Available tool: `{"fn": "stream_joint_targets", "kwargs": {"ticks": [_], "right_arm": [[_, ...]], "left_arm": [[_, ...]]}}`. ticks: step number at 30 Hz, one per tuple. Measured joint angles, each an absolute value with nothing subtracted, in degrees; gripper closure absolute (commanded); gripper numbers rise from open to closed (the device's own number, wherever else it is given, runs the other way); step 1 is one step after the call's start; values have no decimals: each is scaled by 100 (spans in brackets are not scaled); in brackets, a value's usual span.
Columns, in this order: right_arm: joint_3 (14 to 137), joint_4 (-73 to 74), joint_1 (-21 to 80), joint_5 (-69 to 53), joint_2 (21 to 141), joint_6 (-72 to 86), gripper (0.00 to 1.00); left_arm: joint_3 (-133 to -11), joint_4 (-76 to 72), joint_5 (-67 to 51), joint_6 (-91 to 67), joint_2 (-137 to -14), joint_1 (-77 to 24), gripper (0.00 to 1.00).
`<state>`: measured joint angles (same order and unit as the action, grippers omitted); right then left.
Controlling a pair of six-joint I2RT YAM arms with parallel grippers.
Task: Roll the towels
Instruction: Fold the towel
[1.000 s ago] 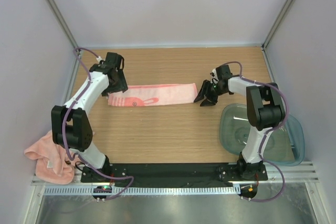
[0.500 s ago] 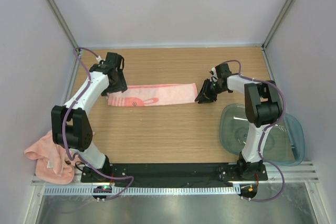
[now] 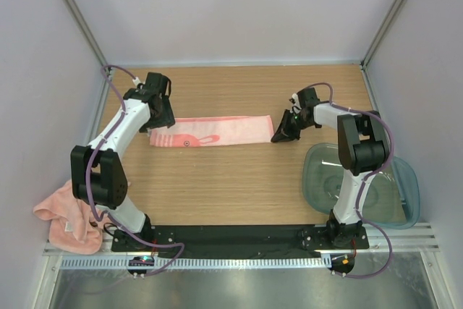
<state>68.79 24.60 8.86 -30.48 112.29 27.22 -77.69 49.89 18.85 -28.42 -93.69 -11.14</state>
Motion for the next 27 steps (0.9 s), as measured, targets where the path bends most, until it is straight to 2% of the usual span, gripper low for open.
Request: {"fn": "stream_joint_targets", "kwargs": {"ticks": [6,14,20,21,27], "right_arm": [[6873,2740,362,-2860,11170,2582,90],[7043,3511,-344,-1896,10742,2390,92],[7688,4047,-40,-1577,10534,2272,92],[7826,4136,51,-1542,10523,2255,91],[8700,4525,1007,-1310,10499,2156,92]], "left_arm": [[-7703,4952,1817,-2847,-9354,-1114,30],[-7699,4939,1728,-2845,-9312,-1114,31],[-7467,4703,1500,-2834,-8914,-1116,19],[-7363,4630,1505,-2838,-8744,-1120,15],[-6602,4292,1516,-2823,-7286,-1120,17]]}}
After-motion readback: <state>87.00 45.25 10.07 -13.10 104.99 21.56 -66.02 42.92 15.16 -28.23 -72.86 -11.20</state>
